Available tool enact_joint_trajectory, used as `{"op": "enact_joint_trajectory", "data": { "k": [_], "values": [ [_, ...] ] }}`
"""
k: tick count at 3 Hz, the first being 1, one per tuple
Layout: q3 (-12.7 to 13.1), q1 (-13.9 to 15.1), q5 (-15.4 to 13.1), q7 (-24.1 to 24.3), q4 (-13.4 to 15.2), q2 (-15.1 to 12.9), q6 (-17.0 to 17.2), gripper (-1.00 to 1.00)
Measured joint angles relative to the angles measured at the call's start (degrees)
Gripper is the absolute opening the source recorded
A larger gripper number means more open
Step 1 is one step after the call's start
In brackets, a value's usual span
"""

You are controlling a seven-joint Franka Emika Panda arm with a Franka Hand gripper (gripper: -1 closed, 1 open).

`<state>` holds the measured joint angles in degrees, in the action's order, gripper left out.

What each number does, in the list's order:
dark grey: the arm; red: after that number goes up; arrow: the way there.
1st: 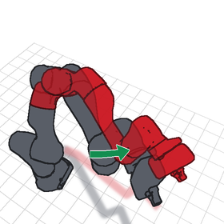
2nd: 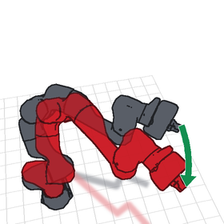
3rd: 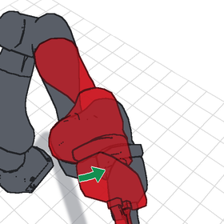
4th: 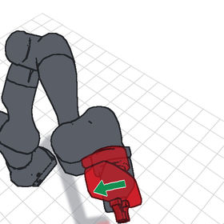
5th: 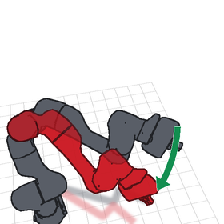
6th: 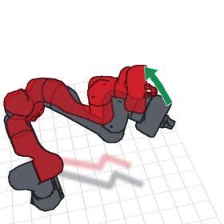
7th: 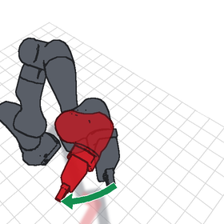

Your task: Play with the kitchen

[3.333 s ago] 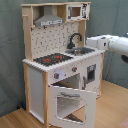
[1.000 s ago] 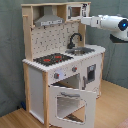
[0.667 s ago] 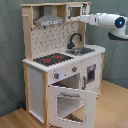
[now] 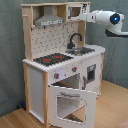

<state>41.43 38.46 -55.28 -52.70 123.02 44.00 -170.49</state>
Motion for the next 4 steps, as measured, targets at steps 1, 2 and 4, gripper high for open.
{"op": "enact_joint_trajectory", "data": {
  "k": [1,2,4],
  "values": [
    [3.4,3.4,0.0,-1.5,-3.4,-1.7,0.2,1.0],
    [7.1,7.2,0.0,-1.8,-6.5,-3.0,0.3,1.0],
    [13.5,16.3,0.0,-1.5,-10.8,-4.7,-0.1,1.0]
  ]
}}
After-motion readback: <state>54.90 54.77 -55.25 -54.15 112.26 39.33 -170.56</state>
